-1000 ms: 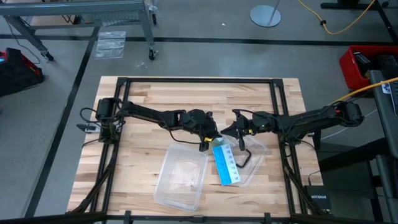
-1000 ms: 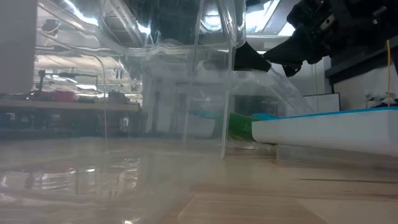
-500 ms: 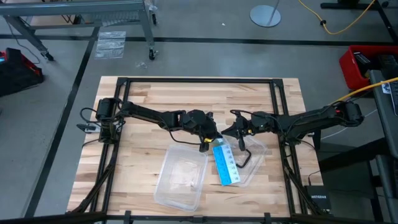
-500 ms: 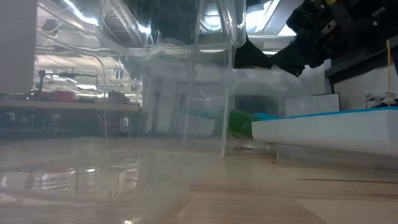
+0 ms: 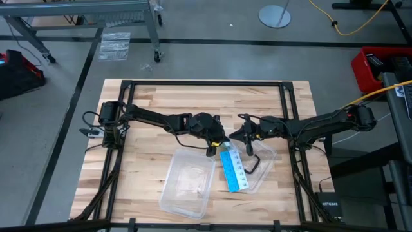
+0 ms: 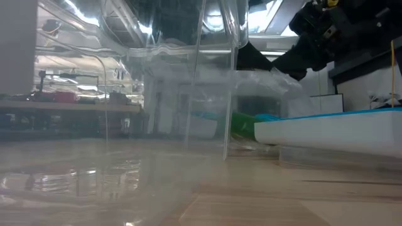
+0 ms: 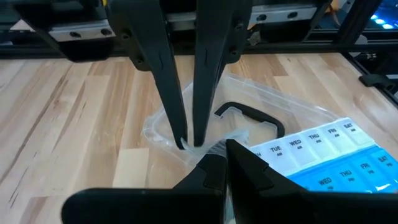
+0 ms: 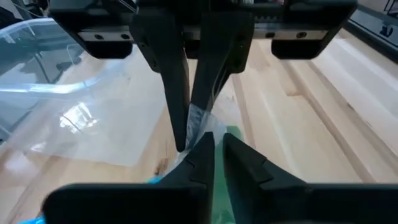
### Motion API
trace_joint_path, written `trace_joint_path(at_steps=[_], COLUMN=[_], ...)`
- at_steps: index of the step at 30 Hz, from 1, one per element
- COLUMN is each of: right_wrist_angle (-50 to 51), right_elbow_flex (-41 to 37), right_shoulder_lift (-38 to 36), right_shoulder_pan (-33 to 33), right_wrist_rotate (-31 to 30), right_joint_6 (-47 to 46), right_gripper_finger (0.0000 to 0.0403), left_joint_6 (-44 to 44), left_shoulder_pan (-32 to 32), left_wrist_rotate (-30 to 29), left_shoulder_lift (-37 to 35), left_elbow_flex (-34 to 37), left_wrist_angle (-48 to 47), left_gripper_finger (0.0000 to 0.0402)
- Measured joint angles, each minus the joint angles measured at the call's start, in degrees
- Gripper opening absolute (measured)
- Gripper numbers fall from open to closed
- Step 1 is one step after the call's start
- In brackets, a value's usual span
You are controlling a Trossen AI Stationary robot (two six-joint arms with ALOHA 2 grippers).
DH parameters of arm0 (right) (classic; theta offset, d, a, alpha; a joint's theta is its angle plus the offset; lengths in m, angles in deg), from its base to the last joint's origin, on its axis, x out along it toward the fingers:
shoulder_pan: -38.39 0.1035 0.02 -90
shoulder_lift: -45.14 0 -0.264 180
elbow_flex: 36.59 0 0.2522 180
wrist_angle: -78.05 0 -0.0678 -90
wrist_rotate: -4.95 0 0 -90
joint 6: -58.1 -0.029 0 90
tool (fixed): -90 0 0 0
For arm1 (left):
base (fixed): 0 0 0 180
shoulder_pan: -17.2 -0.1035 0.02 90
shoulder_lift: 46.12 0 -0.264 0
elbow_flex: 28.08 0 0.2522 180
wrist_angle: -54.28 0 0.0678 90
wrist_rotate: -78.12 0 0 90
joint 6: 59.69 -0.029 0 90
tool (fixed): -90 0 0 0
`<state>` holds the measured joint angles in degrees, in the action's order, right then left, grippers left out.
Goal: Roll bandage
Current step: Close the transparent zip bag
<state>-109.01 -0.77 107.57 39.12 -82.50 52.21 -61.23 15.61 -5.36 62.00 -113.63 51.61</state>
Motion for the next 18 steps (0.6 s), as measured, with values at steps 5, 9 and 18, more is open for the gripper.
trace_joint_path(at_steps=[5,9,18], right_wrist_angle=[-2.24,-2.27,-2.35], right_elbow_flex=[-0.04,-0.04,-0.04], right_shoulder_lift=[0.04,0.04,0.02], right_shoulder_pan=[0.06,0.06,0.05], right_wrist_rotate=[0.07,0.0,1.58], right_joint_6=[-0.42,-1.64,-1.39], right_gripper_finger=[0.007,0.0108,0.0155], left_joint_6=[-0.35,-1.7,-2.4], left_shoulder_pan=[-0.02,-0.04,0.0], left_wrist_rotate=[-0.11,-0.11,0.15], left_shoulder_lift=[-0.11,-0.11,-0.11], left_elbow_flex=[-0.07,-0.07,-0.07], left_wrist_angle=[-1.32,-1.62,-1.77], left_gripper_finger=[0.0,0.0,0.0])
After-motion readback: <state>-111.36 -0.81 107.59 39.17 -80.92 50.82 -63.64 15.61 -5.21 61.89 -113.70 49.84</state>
